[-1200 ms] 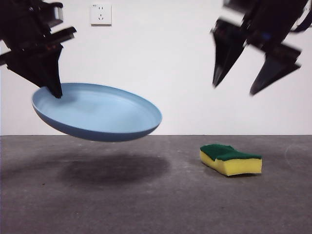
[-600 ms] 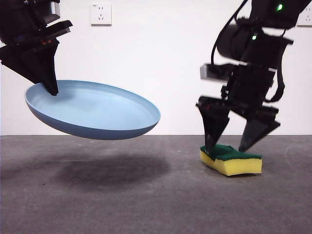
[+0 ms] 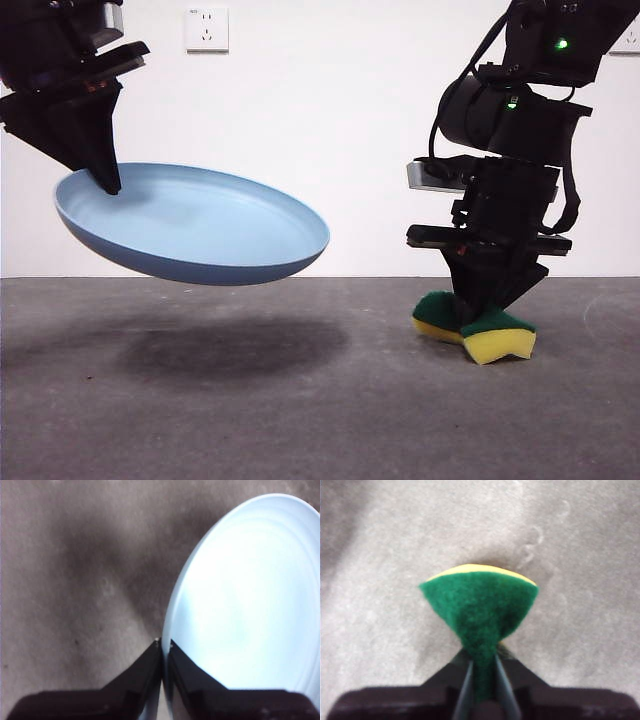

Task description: Pick up the plate,pick up the cloth,clean the plate with the cloth

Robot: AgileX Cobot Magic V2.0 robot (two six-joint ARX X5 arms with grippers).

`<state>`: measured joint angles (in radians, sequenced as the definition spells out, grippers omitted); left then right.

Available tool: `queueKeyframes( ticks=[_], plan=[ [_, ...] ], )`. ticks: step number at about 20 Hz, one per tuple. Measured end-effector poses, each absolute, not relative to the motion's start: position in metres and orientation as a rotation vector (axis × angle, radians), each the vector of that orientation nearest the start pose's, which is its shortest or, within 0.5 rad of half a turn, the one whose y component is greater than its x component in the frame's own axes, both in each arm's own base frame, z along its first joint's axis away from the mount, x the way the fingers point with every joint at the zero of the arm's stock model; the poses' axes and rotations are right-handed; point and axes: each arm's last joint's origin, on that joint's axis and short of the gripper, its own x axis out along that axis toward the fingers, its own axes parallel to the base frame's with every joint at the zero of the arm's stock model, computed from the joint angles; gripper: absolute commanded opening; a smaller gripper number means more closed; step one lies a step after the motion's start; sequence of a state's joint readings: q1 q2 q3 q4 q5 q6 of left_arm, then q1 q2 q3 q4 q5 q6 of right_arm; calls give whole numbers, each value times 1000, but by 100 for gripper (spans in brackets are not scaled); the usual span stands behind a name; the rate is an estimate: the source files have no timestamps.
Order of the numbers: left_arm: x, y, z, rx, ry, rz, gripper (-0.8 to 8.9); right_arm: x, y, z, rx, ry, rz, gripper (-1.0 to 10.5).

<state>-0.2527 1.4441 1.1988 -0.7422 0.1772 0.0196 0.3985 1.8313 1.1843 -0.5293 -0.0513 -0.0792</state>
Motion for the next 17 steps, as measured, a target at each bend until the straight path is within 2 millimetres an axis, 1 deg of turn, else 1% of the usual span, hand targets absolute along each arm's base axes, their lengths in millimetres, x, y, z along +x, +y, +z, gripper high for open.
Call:
queueKeyframes(
  ticks=[1, 2, 4, 6, 8, 10, 12, 13, 15, 17],
  plan=[
    [283, -78, 285, 55, 974, -405, -8, 328, 140, 170, -273, 1150, 443, -16],
    [284, -79, 285, 54, 959, -406, -8, 327, 140, 176, -264, 1137, 440, -16],
    [287, -79, 284, 54, 942, -407, -8, 320, 139, 201, -211, 1071, 423, -15],
    [292, -81, 279, 54, 956, -406, -8, 311, 139, 226, -146, 1009, 424, -15],
    [295, -83, 274, 58, 961, -409, -8, 298, 140, 247, -76, 973, 486, -15],
    [297, -88, 274, 63, 945, -422, -8, 286, 144, 265, -7, 943, 575, -15],
    [298, -95, 271, 70, 938, -443, -8, 274, 153, 277, 13, 910, 639, -15],
    [299, -100, 269, 73, 941, -454, -8, 270, 160, 281, 9, 893, 663, -15],
    [297, -112, 266, 85, 953, -491, -8, 263, 175, 282, -8, 870, 710, -15],
    [292, -126, 265, 104, 955, -535, -8, 257, 189, 283, -53, 821, 687, -16]
  ],
)
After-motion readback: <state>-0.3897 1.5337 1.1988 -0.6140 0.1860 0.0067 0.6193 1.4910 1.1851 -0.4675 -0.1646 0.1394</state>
